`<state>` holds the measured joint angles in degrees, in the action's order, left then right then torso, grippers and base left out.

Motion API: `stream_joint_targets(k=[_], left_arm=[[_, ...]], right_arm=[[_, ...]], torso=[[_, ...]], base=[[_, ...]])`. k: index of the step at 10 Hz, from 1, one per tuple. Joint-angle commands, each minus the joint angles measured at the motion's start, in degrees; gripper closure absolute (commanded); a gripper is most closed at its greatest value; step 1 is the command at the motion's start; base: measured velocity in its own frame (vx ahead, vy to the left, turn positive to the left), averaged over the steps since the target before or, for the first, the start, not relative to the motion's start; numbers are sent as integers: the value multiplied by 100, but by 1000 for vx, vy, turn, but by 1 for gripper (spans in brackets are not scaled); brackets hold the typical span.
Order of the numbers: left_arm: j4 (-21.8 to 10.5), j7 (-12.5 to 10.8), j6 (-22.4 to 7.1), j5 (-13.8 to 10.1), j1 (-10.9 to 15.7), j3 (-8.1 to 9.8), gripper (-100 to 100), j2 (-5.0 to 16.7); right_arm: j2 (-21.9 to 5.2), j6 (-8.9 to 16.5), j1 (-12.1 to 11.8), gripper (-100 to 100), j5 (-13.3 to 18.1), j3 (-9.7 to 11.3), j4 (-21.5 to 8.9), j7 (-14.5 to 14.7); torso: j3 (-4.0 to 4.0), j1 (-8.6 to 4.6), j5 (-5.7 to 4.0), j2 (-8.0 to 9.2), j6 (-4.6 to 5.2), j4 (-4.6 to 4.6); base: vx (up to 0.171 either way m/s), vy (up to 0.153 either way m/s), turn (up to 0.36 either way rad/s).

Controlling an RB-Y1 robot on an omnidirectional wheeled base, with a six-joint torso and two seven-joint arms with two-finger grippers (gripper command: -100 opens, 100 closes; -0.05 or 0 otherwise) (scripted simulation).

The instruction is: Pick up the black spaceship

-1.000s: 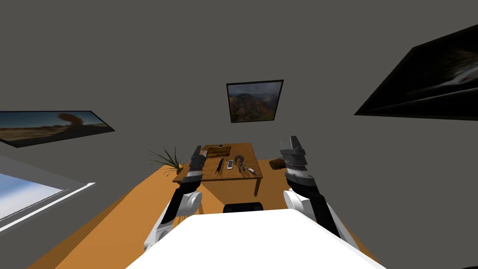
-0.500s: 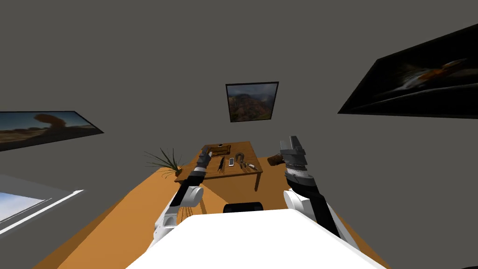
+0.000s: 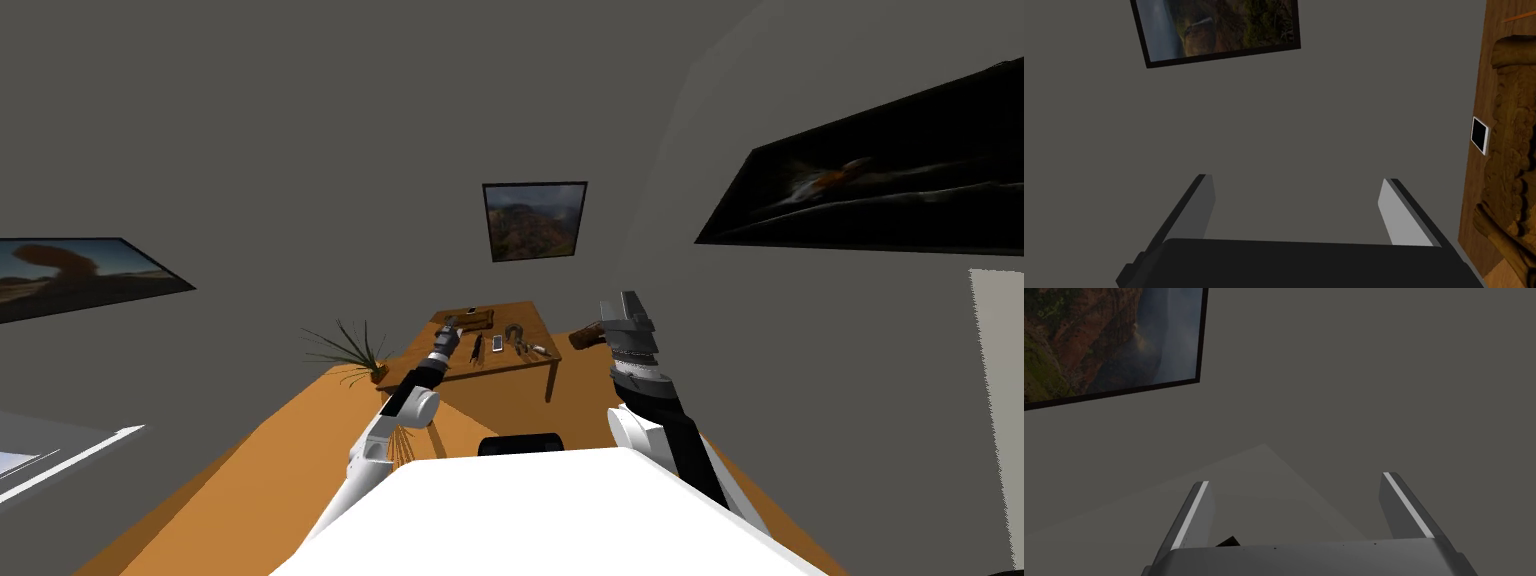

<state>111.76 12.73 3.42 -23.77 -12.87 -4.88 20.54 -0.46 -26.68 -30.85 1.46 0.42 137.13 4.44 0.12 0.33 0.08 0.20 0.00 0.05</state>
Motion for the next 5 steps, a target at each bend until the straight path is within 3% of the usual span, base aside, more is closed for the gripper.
stream_joint_targets(k=[1, 3, 4, 5], left_arm=[[-169, 46, -106, -76, 93, -69, -100, 66], [-533, 169, -489, -412, 430, -232, -100, 377], [-613, 169, -559, -412, 430, -232, -100, 377], [-820, 236, -783, -577, 596, -318, -100, 534]], right_arm=[[0, 0, 0, 0, 0, 0, 0, 0], [0, 0, 0, 0, 0, 0, 0, 0], [0, 0, 0, 0, 0, 0, 0, 0], [0, 0, -1, 0, 0, 0, 0, 0]], torso=[[0, 0, 0, 0, 0, 0], [-1, -5, -1, -2, 0, -1], [2, 7, 1, 3, 1, 1], [-2, 7, 2, -4, -3, -1]], base=[[-57, 56, -66], [-78, 82, -171], [-59, 89, -100], [-54, 71, -143]])
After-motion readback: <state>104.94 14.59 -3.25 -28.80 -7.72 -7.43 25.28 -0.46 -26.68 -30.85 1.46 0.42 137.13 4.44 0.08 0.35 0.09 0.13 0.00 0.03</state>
